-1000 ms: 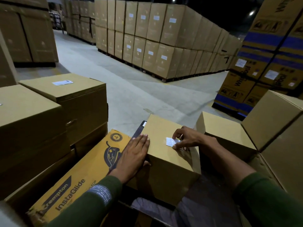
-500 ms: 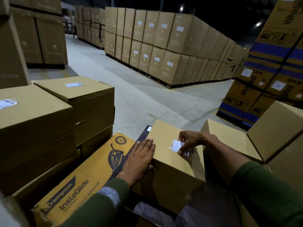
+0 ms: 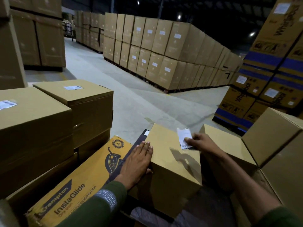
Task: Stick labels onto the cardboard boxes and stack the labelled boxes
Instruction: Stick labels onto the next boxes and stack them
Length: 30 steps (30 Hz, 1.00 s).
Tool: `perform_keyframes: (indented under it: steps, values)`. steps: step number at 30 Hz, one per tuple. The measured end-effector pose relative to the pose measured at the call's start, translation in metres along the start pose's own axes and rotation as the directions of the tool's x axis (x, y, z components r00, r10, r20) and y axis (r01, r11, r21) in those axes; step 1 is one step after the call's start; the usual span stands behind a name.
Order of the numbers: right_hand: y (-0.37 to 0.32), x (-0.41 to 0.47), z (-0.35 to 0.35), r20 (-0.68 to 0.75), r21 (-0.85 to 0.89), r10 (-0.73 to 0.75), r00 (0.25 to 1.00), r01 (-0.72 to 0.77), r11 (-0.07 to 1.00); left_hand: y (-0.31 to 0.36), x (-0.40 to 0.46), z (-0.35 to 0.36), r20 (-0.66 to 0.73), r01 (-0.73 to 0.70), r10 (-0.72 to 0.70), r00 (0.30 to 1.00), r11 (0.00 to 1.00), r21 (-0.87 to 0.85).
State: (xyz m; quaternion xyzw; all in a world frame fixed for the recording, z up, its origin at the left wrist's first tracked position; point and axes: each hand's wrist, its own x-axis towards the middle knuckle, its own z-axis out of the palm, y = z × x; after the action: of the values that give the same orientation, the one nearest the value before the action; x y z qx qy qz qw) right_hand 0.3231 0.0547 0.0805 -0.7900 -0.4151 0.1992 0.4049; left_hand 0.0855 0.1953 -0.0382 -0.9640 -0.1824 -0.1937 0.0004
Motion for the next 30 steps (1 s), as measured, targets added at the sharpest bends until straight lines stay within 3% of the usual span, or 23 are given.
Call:
perform_keyframes:
  steps: [2, 8, 12, 21, 27, 30]
  values:
    - [0.018, -0.018, 0.015, -0.086, 0.187, 0.067, 0.994, -0.049, 0.981, 0.000, 0.000, -0.002, 0.010, -0.010, 0.010, 1.000, 1.000, 0.011]
    - [0.051, -0.021, 0.052, -0.167, 0.062, 0.057, 0.984, -0.047, 0.997, -0.007, 0.007, 0.005, 0.043, -0.024, 0.021, 0.999, 0.998, 0.066]
    - [0.033, -0.001, 0.071, -0.099, 0.038, -0.021, 0.995, 0.025, 0.999, -0.009, 0.007, 0.008, 0.081, -0.027, 0.021, 0.996, 0.997, 0.067]
    - [0.051, -0.040, 0.056, -0.001, 0.032, -0.045, 0.999, 0.045, 0.998, -0.012, 0.004, 0.014, -0.019, -0.028, 0.029, 0.999, 0.997, 0.065]
    - [0.054, -0.026, 0.043, -0.138, 0.032, 0.026, 0.990, -0.022, 0.999, -0.012, 0.004, 0.015, -0.046, -0.039, 0.041, 0.998, 0.998, 0.057]
    - [0.044, -0.002, 0.058, -0.125, 0.038, 0.025, 0.992, -0.021, 0.999, -0.012, 0.003, 0.015, -0.064, -0.038, 0.041, 0.997, 0.998, 0.055]
